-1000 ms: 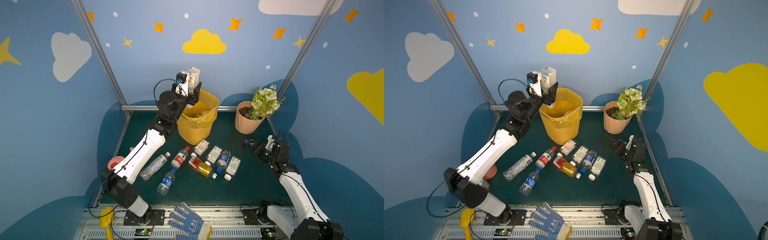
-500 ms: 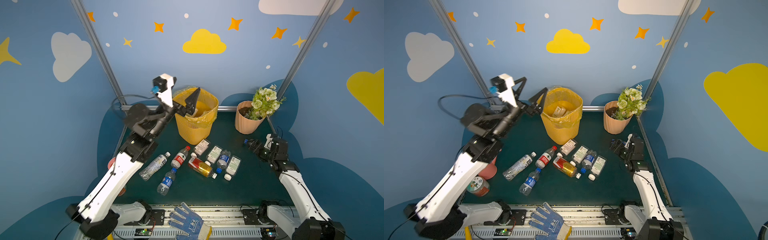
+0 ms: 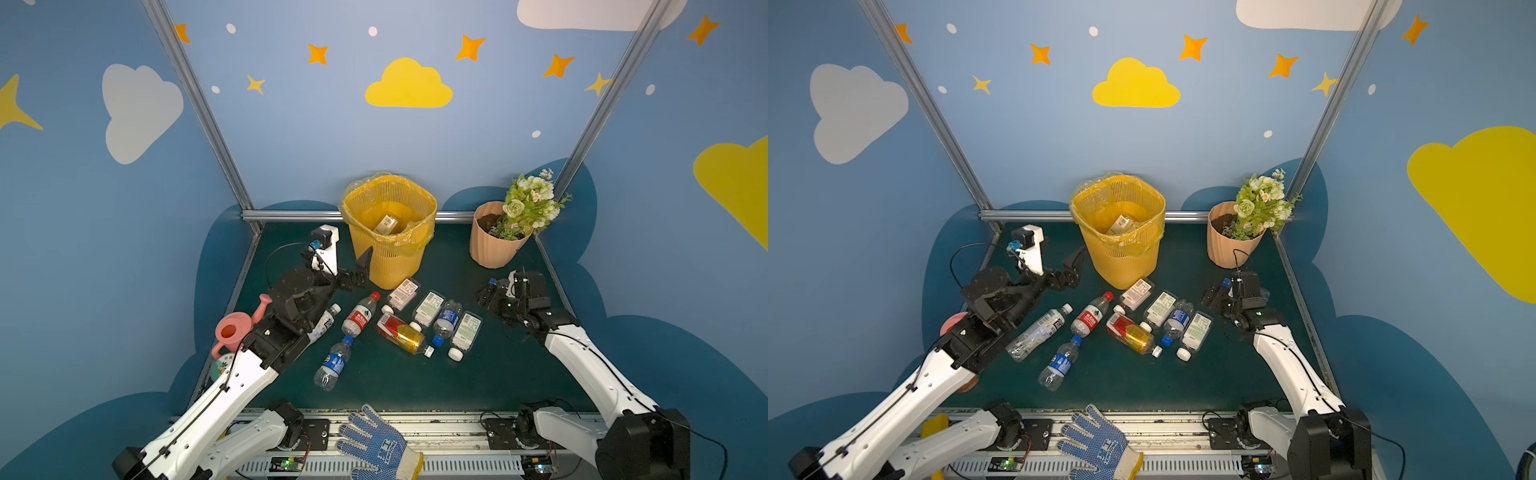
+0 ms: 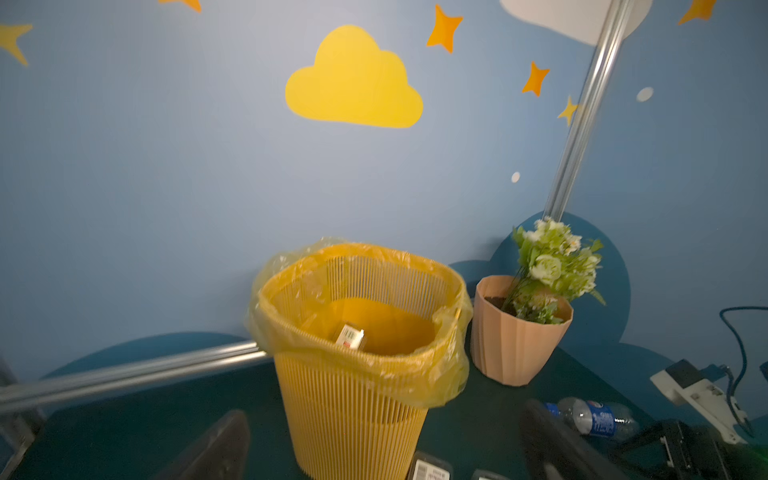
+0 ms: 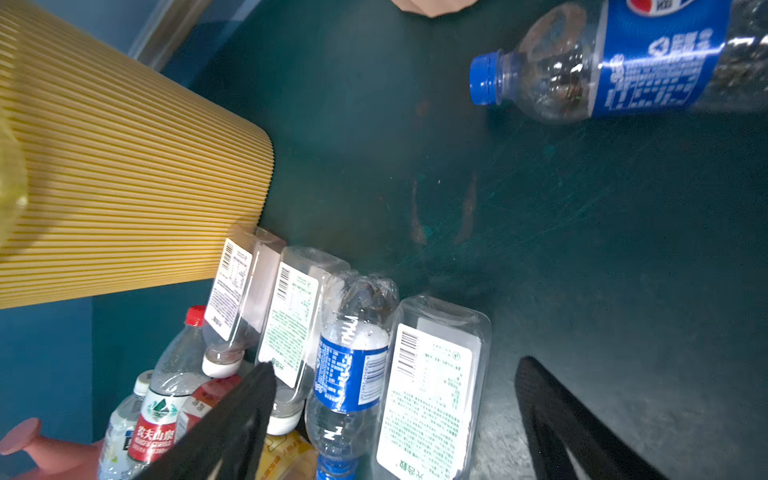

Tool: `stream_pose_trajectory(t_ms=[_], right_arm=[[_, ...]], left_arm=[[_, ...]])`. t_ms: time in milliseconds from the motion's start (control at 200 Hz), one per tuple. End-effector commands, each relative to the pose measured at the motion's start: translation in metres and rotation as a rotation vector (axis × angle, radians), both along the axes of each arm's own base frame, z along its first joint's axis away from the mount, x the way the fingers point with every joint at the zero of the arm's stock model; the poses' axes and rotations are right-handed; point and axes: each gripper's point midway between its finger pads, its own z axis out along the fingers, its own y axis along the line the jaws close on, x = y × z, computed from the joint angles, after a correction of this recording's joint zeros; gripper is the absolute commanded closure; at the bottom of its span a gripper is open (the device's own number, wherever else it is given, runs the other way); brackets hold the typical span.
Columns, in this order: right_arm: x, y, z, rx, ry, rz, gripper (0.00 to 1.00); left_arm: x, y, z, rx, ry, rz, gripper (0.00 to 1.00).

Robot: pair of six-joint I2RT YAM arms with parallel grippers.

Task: Throw the plastic bottles in the bin
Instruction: 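Lower the right gripper onto another clear green-label bottle and grasp it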

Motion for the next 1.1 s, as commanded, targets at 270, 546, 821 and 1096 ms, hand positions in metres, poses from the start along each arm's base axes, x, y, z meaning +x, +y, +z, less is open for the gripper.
stream_pose_trajectory(t_ms=[270,546,821,1096], right_arm=[[-0.024,0.020,-0.053,-0.097,0.215,0.034,0.14],[-0.036,0.020,-0.073,-0.155,0.294,0.053,0.16],[-0.037,0.023,-0.087,-0.156,0.333,0.068,0.20],[-0.032,0.018,-0.093,-0.187,0.354,0.056,0.18]], left_arm=[[-0.028,0.066,-0.026,-0.150,0.039,0.225,0.00],[-0.035,0.083,-0.036,-0.156,0.068,0.278,0.00],[-0.033,0.082,-0.041,-0.159,0.089,0.274,0.00],[-0.030,0.079,-0.046,-0.156,0.107,0.267,0.00]])
